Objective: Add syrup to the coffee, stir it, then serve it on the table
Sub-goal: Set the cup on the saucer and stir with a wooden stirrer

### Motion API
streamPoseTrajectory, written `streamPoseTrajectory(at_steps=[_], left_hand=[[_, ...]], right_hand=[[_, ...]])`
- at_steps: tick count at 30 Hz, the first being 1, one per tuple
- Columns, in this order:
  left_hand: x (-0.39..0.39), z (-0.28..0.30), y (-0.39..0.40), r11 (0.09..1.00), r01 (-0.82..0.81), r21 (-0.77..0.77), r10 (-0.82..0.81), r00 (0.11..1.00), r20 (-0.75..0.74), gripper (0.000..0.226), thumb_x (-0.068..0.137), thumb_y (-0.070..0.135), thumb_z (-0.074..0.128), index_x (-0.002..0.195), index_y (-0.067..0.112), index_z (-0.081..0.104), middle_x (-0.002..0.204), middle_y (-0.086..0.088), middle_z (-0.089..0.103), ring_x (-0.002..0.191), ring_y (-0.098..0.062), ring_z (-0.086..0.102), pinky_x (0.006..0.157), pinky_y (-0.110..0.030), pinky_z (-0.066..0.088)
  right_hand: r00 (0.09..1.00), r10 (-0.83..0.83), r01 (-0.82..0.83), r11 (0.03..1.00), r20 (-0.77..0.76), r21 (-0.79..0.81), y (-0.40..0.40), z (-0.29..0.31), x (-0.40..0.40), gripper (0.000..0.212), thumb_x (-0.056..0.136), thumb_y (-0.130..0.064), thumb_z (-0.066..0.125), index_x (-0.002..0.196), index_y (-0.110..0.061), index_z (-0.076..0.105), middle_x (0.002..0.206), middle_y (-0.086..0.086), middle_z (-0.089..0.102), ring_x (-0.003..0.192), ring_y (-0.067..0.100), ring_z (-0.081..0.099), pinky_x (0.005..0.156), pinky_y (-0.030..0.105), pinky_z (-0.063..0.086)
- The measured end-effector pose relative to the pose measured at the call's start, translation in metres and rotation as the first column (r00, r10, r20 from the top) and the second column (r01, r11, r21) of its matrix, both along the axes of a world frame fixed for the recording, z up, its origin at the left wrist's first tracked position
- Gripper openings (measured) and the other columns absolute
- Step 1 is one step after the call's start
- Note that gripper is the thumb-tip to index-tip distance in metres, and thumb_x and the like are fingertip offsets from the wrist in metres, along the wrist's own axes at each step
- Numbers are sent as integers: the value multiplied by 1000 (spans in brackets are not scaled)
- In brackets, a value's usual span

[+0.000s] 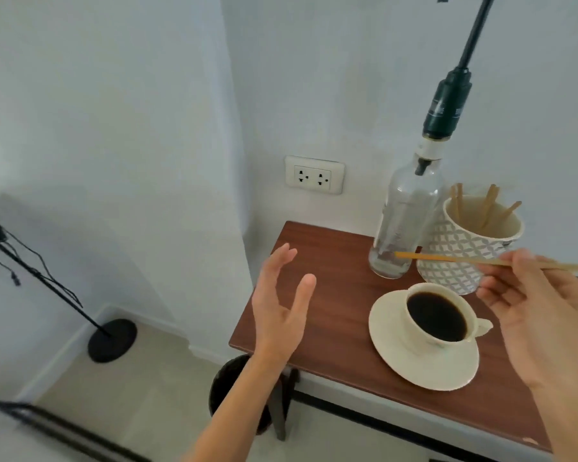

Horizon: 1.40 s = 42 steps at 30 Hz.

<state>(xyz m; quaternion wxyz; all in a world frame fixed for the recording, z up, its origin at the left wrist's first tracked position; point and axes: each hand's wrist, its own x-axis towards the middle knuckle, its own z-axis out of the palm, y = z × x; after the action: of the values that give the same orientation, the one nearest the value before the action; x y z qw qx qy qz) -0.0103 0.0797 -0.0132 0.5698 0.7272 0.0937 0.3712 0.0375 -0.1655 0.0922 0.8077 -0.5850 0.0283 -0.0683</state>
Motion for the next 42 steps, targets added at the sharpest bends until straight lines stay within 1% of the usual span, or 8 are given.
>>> streamPoseTrajectory(at_steps=[6, 12, 15, 19, 23, 27, 37, 42], left_hand=[[-8, -28, 186, 975, -222, 3, 219, 958, -187, 33, 104, 27, 54, 136, 17, 55, 134, 2, 62, 127, -7, 58, 115, -39, 44], [23, -74, 317, 943, -43, 329, 176, 906, -384, 50, 106, 26, 52, 152, 11, 42, 162, -14, 29, 151, -29, 31, 120, -48, 35], [44, -101, 352, 862, 74, 501, 156, 903, -401, 56, 106, 31, 51, 156, 14, 36, 169, -23, 8, 156, -42, 13, 121, -56, 27], [60, -123, 371, 793, 118, 598, 142, 918, -371, 58, 106, 34, 48, 158, 16, 30, 169, -25, 3, 156, -45, 14, 121, -60, 28], [64, -136, 375, 773, 98, 627, 146, 934, -327, 58, 106, 35, 47, 158, 16, 30, 168, -27, 5, 155, -45, 16, 121, -55, 27], [65, -137, 376, 781, 102, 616, 127, 940, -316, 58, 106, 33, 49, 158, 15, 32, 168, -28, 6, 156, -43, 14, 121, -50, 24], [47, -105, 373, 837, 214, 503, 50, 887, -460, 58, 107, 35, 47, 160, 22, 27, 171, -15, 0, 157, -36, 13, 120, -52, 24], [29, -47, 344, 887, 244, 392, -42, 888, -457, 55, 107, 33, 45, 157, 12, 33, 169, -12, 21, 158, -29, 15, 126, -54, 21]], right_hand=[[995, 46, -29, 983, 89, -181, 155, -24, -50, 20, 86, -37, 61, 82, -20, 70, 73, 8, 75, 63, 16, 70, 62, 23, 61], [984, 176, -137, 860, 33, -492, 303, -83, -93, 14, 93, -22, 60, 86, -20, 71, 76, -4, 76, 68, 9, 74, 68, 17, 58], [981, 184, -184, 797, -59, -575, 355, -131, -102, 14, 94, -24, 60, 87, -22, 72, 73, -8, 74, 73, 5, 72, 69, 14, 56], [969, 142, -244, 684, -202, -687, 392, -206, -91, 14, 98, -26, 57, 98, -20, 69, 79, -13, 70, 80, 3, 70, 72, 11, 53], [942, 92, -316, 559, -322, -767, 404, -277, -72, 16, 100, -21, 55, 103, -13, 68, 76, -13, 65, 77, 10, 68, 78, 36, 59], [906, 9, -360, 542, -423, -759, 409, -310, -68, 26, 100, -21, 56, 119, -6, 65, 96, 4, 75, 94, 19, 70, 91, 33, 53], [957, -17, -209, 647, -288, -733, 418, -231, -67, 25, 102, -22, 51, 123, -11, 61, 114, -1, 69, 100, 5, 58, 88, 16, 43], [998, -3, -46, 725, -69, -688, 414, -151, -61, 25, 102, -20, 51, 124, -13, 61, 107, -10, 65, 97, 3, 60, 91, 16, 47]])
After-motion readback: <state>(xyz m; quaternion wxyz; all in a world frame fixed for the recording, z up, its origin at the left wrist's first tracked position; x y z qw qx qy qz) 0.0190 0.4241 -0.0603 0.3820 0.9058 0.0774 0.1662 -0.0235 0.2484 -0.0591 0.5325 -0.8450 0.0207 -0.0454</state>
